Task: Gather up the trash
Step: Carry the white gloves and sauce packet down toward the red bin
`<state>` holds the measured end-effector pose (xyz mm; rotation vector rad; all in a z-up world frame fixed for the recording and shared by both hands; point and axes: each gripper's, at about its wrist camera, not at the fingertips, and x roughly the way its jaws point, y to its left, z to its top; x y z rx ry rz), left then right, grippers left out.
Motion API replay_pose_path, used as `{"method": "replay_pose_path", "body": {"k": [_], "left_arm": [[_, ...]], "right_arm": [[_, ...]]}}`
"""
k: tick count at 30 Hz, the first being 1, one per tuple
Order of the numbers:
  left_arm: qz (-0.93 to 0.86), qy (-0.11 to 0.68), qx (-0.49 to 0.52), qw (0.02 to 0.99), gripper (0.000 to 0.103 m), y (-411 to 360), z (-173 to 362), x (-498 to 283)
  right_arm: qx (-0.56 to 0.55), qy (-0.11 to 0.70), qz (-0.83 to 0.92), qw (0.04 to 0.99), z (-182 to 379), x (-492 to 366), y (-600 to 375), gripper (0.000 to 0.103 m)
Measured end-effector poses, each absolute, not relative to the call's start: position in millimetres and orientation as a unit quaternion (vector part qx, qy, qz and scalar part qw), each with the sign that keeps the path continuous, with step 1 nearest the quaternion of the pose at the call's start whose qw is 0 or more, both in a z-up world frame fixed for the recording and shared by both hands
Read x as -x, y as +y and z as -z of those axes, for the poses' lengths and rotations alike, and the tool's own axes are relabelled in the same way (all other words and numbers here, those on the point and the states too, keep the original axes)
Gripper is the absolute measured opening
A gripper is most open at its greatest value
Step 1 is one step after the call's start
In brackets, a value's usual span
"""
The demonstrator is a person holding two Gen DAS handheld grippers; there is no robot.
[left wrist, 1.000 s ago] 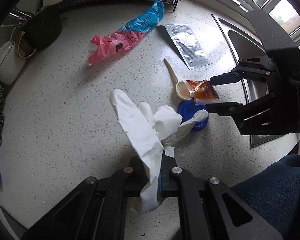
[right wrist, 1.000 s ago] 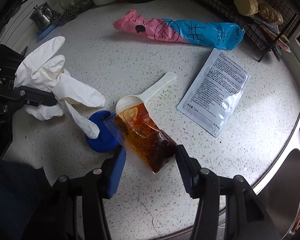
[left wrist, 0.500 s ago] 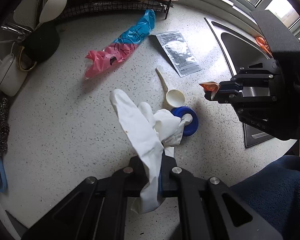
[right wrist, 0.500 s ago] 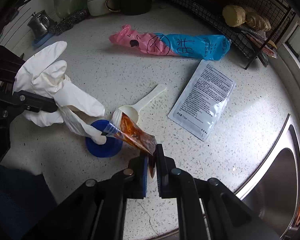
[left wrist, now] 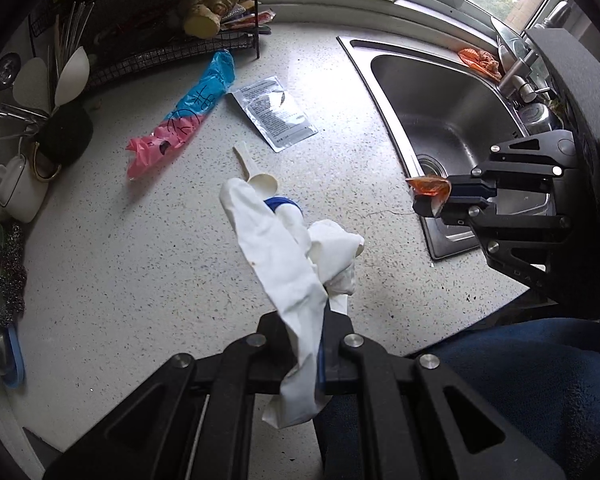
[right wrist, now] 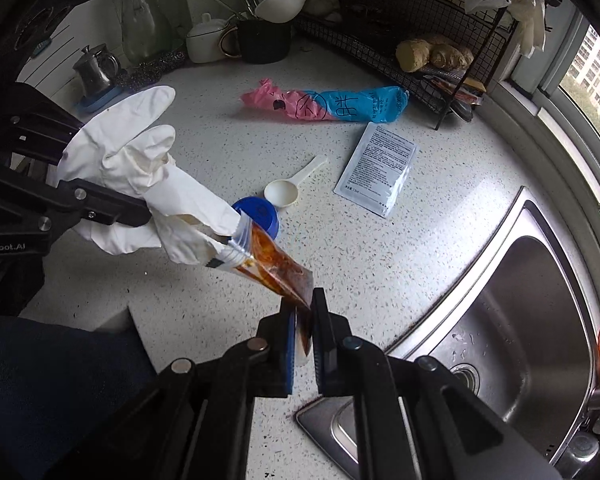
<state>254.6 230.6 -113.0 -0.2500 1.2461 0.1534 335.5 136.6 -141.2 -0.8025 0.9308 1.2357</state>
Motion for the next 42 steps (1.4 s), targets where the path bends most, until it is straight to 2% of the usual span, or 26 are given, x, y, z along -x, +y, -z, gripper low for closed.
{"method": "replay_pose_path", "body": {"k": [14, 21, 33, 42], "left_arm": [[-0.008, 0.592, 0.049, 0.804, 0.007, 95, 97, -234], [0.021, 0.605, 0.019, 0.796, 0.007, 27, 109, -211], [0.059, 0.653, -0.022, 0.755, 0.007, -31, 173, -190], [0.092, 0.671, -0.036, 0.735, 0.007, -52, 257, -201]], "right_arm": [[0.279, 0.443, -0.483, 0.701, 124, -290, -13, 0.007], [0.244, 0.468, -0.451, 0.720, 129, -256, -86, 0.007], [0.186, 0.541, -0.389, 0.722, 176, -212, -143, 0.007], [0.153, 0.568, -0.339, 0.734, 235, -208, -148, 0.007]]}}
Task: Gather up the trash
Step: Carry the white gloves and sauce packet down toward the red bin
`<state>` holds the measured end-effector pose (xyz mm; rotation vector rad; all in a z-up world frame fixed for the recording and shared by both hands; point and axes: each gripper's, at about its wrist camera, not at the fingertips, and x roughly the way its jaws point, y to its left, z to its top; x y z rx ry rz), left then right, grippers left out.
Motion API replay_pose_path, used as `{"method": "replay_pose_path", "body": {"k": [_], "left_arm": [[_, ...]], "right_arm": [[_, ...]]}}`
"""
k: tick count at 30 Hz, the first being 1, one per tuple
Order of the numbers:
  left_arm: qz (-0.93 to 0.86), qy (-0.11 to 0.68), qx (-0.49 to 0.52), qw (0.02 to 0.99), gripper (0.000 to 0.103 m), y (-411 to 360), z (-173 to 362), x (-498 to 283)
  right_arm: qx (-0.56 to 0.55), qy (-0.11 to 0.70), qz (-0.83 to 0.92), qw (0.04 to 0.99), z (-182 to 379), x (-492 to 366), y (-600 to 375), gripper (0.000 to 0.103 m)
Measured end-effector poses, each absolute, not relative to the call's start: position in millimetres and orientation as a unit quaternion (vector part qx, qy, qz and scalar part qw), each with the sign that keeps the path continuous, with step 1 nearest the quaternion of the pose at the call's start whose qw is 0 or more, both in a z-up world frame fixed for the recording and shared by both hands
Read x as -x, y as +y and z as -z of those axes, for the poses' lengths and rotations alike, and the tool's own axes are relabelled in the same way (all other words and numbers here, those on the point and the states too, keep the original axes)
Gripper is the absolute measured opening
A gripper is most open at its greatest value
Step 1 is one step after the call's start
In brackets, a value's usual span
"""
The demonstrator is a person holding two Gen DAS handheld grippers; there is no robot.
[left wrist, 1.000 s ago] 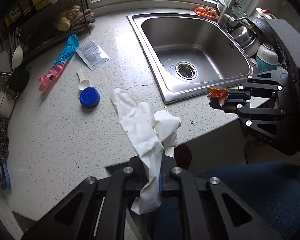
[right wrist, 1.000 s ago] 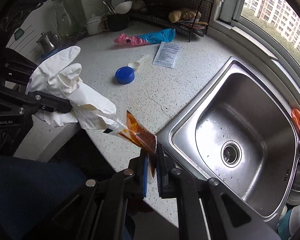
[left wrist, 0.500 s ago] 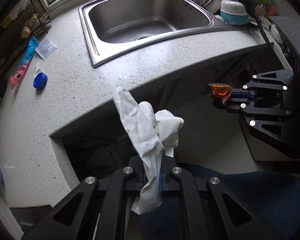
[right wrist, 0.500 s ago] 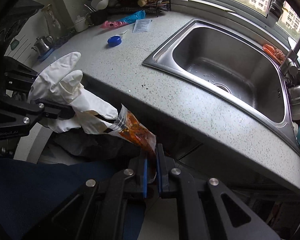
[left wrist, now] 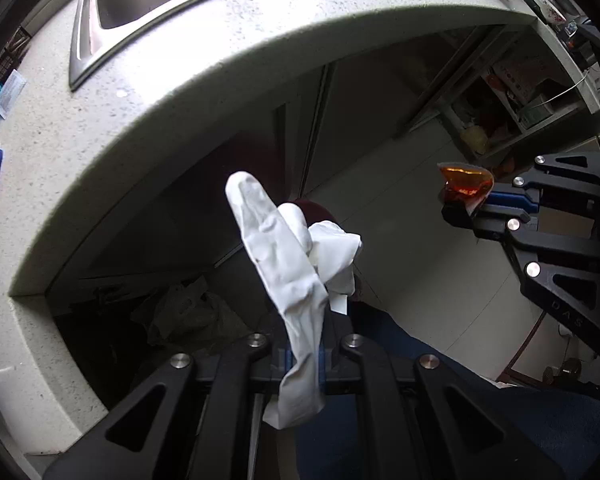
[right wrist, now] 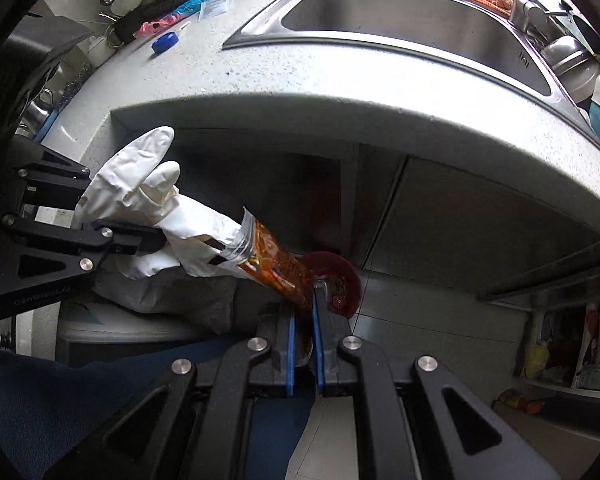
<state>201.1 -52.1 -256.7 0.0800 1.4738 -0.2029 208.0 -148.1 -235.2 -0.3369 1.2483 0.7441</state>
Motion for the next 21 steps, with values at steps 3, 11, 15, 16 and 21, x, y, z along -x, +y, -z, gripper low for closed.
{"method": "replay_pose_path", "body": {"k": [3, 11, 15, 16, 21], "left_arm": [[0.086, 0.670, -0.034, 0.737, 0.007, -60, 291, -207], [0.074, 0.680, -0.011, 0.729, 0.007, -75, 366, -224], [0.073, 0.686, -0.002, 0.724, 0.007, -74, 399, -233], [0.073, 0.685, -0.003, 0.725, 0.007, -76, 405, -236], [0.076, 0.683, 0.000, 0.726, 0.008, -82, 425, -245]], "right_arm": [[0.148, 0.574, -0.333, 0.734, 264, -208, -153, 0.007], [0.130, 0.591, -0.306, 0.735, 344, -222, -165, 0.007], [0.122, 0.595, -0.295, 0.738, 378, -230, -175, 0.007], [0.122, 0.596, -0.292, 0.738, 385, -231, -173, 0.007], [0.126, 0.598, -0.280, 0.741, 408, -238, -171, 0.007]]}}
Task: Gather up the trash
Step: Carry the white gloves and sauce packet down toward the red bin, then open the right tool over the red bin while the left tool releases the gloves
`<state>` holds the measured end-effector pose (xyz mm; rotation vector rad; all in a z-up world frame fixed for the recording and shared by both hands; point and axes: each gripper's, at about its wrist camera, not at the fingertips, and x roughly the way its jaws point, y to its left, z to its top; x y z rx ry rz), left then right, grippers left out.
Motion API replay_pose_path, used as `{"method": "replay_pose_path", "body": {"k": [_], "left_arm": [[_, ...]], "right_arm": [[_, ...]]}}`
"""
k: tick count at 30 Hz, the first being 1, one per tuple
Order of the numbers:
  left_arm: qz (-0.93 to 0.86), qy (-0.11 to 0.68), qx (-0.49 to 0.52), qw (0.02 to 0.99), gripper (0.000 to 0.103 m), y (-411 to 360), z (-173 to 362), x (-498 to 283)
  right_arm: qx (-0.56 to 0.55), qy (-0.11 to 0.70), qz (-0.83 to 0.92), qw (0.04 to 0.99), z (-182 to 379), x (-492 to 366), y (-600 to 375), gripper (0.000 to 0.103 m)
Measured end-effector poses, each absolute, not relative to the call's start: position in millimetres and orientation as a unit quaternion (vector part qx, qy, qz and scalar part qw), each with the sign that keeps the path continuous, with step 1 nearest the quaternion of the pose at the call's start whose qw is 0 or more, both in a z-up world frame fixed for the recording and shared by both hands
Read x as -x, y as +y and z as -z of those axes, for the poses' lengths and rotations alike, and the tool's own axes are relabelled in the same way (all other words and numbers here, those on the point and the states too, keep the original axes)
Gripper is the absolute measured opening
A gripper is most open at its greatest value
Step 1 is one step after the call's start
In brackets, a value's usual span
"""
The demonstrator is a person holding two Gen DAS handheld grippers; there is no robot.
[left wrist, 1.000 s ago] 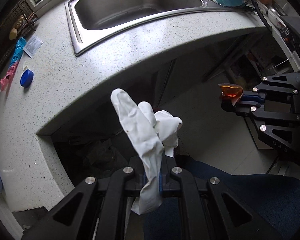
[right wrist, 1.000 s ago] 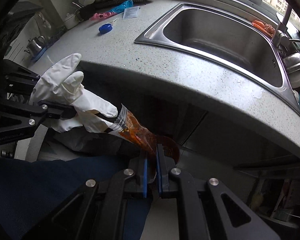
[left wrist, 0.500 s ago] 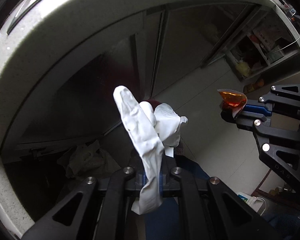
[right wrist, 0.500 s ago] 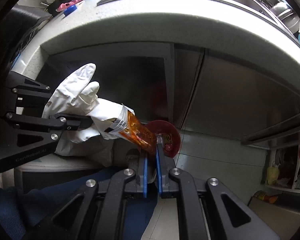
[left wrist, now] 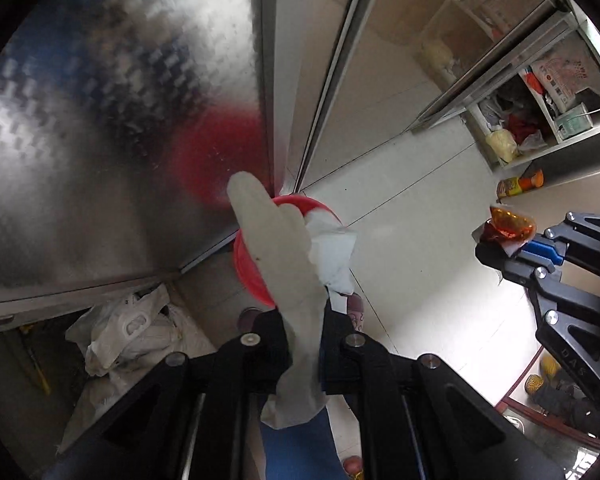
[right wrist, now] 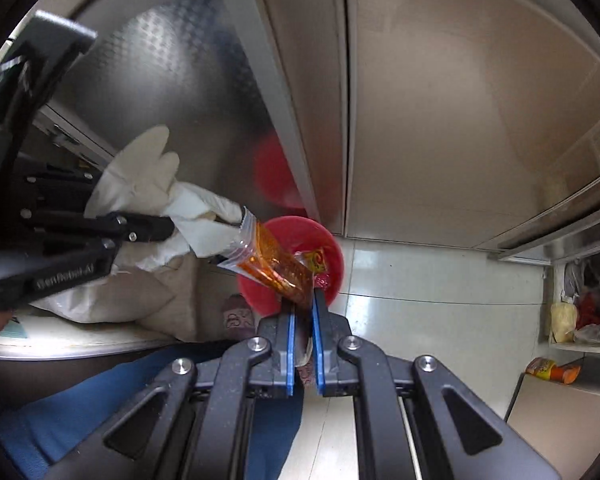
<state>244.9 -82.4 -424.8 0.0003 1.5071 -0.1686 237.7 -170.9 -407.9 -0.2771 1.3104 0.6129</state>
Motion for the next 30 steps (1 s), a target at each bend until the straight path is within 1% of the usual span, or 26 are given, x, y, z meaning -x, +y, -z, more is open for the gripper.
{"method": "replay_pose_path", "body": {"k": [1, 3, 4, 5, 6, 8, 10, 16, 20, 21, 25, 27, 30], "left_arm": [[0.080, 0.685, -0.001, 0.724, 0.009, -84, 427, -245], [0.082, 0.687, -0.009, 0.722, 0.021, -84, 431, -247], [0.081, 0.686, -0.013, 0.723, 0.036, -81, 431, -245], [0.079, 0.684, -0.016, 0.725, 0.045, -82, 431, -245], [0.078, 0.681, -0.020, 0.728, 0.048, -82, 431, -245], [0.076, 0.674, -0.027, 0.734, 0.057, -84, 429, -243], [0.070, 0.673, -0.030, 0.735, 0.063, -81, 429, -241], [0.050, 0.679, -0.028, 0.732, 0.063, -69, 425, -226], [0.031, 0.677, -0.004, 0.735, 0.064, -55, 423, -217], [0.028, 0.678, 0.006, 0.735, 0.066, -50, 423, -215], [0.008, 0.673, 0.015, 0.740, 0.083, -37, 423, -214], [-0.002, 0.672, 0.013, 0.741, 0.084, -35, 422, -213], [-0.011, 0.671, 0.033, 0.741, 0.093, -28, 420, -212]], "right_arm": [[0.123, 0.599, -0.278, 0.741, 410, -238, -171, 0.007], [0.118, 0.601, -0.277, 0.741, 414, -240, -172, 0.007], [0.116, 0.602, -0.277, 0.740, 416, -241, -172, 0.007], [0.116, 0.603, -0.277, 0.739, 418, -242, -173, 0.007], [0.117, 0.604, -0.276, 0.739, 419, -240, -173, 0.007], [0.120, 0.604, -0.277, 0.737, 419, -238, -171, 0.007], [0.118, 0.605, -0.280, 0.736, 420, -239, -171, 0.007], [0.118, 0.607, -0.287, 0.732, 420, -242, -173, 0.007], [0.124, 0.606, -0.301, 0.726, 415, -239, -168, 0.007], [0.125, 0.606, -0.305, 0.724, 416, -239, -166, 0.007], [0.135, 0.603, -0.325, 0.716, 421, -244, -158, 0.007], [0.139, 0.601, -0.335, 0.713, 422, -245, -154, 0.007], [0.146, 0.600, -0.347, 0.706, 425, -245, -146, 0.007]]}}
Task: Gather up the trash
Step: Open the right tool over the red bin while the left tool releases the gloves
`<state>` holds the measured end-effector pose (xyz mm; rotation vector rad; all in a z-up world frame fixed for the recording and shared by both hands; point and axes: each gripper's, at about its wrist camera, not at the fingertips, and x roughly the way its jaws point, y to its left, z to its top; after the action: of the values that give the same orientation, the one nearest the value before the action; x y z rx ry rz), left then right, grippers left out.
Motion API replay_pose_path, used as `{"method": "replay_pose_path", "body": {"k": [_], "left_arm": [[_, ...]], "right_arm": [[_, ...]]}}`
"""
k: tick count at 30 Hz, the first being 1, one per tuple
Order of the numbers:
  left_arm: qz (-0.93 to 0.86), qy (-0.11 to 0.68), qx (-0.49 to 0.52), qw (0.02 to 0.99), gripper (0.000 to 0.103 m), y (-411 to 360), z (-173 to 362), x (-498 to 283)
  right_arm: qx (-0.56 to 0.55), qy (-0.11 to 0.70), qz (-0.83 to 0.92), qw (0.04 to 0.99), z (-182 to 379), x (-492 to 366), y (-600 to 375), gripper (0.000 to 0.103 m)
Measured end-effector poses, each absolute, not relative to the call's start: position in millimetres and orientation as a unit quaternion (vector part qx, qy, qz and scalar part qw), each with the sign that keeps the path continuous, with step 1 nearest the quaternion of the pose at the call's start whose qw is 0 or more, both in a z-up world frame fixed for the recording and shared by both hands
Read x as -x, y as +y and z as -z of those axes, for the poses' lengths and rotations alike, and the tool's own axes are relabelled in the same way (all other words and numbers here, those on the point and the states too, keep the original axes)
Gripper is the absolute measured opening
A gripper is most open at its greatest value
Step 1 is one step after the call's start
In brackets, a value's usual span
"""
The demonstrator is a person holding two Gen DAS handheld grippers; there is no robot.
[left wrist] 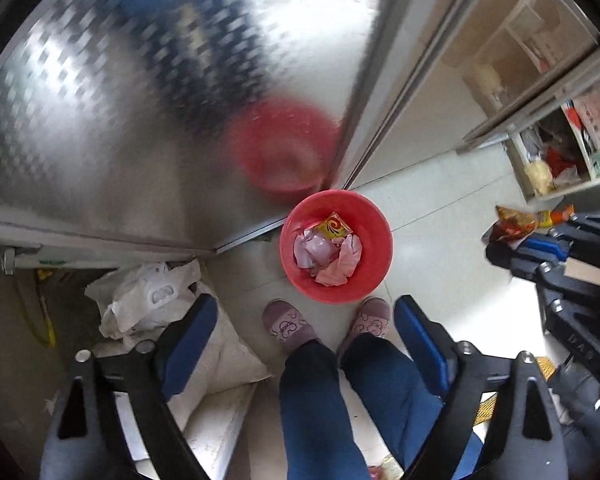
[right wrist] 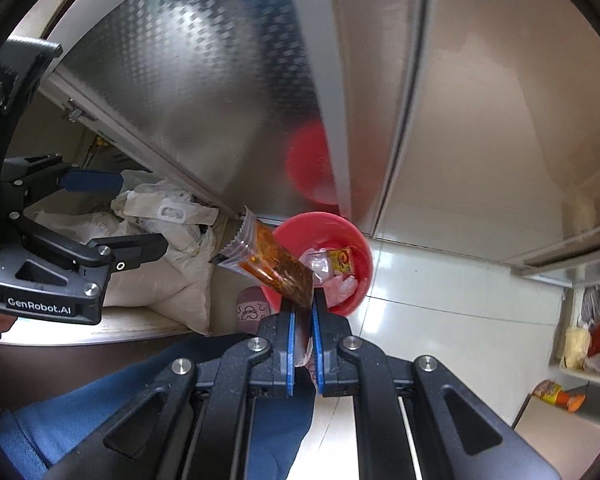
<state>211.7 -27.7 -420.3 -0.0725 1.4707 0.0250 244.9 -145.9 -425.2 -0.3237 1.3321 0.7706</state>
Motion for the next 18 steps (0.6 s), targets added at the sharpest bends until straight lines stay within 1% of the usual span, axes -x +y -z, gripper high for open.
{"method": "replay_pose_path", "body": {"k": [6, 10, 18], "left_arm": [[-0.035, 0.670, 0.050, 0.740, 0.096, -16, 419, -208], [-0.047, 0.673, 0.055, 0.736, 0.102, -12, 421, -205], [-0.072, 0.670, 0.076, 0.735, 0.102, 2, 421, -198]], "right_arm": [[0.164, 0.598, -0.367, 0.693, 432, -245, -133, 0.007], [0.176, 0.597, -0.376, 0.686, 435, -246, -127, 0.007], [0.189, 0.589, -0.390, 0.682, 436, -244, -115, 0.007]]}}
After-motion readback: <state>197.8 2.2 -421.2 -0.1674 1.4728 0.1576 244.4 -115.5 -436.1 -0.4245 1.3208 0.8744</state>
